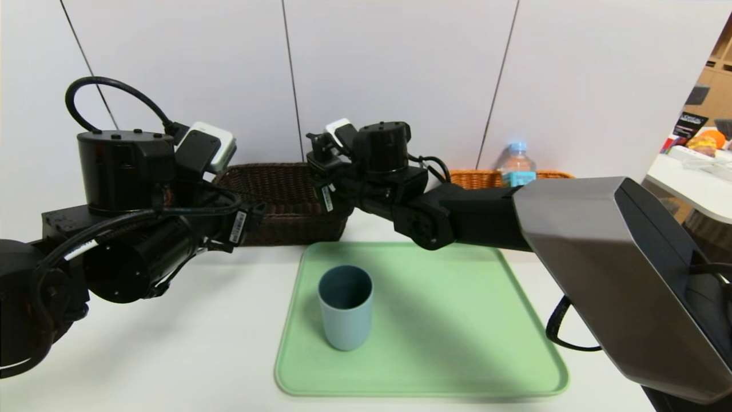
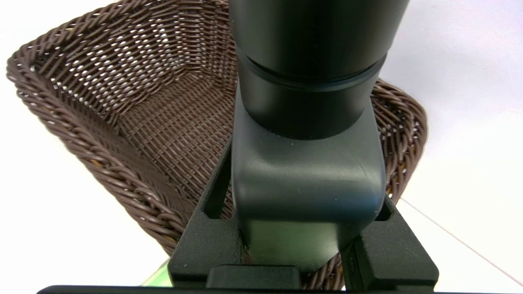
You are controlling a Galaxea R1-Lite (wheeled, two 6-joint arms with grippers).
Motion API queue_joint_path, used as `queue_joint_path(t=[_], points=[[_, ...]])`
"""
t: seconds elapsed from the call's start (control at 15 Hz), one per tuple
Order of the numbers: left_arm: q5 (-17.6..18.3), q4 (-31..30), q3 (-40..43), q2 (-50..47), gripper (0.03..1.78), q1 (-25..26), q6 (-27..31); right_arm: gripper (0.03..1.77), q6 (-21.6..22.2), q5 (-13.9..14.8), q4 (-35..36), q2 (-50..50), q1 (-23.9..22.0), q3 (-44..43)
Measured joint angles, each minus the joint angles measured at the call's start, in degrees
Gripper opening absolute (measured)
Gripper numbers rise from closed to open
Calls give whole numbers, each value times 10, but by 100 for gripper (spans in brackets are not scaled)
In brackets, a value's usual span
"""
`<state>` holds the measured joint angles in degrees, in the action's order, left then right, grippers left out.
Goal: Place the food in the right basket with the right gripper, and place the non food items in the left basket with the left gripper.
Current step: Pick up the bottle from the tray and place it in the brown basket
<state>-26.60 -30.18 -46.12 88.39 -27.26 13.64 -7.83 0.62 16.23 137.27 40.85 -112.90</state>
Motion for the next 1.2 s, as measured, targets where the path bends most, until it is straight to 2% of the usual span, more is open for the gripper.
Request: queue_joint_path(t=[0.6,0.73,0.93,1.2], points=[[0,-7,-2,4,169,0,0,66,0,0,9,5,7,0],[0,-7,-2,5,169,-1,1,90,0,2,10,5,7,-1],[0,-7,-1,5,169,-6,0,116,0,0,10,4,7,-1],[-1,-8,1,3,169,-8,-8,138,1,4,9,2,8,-1]])
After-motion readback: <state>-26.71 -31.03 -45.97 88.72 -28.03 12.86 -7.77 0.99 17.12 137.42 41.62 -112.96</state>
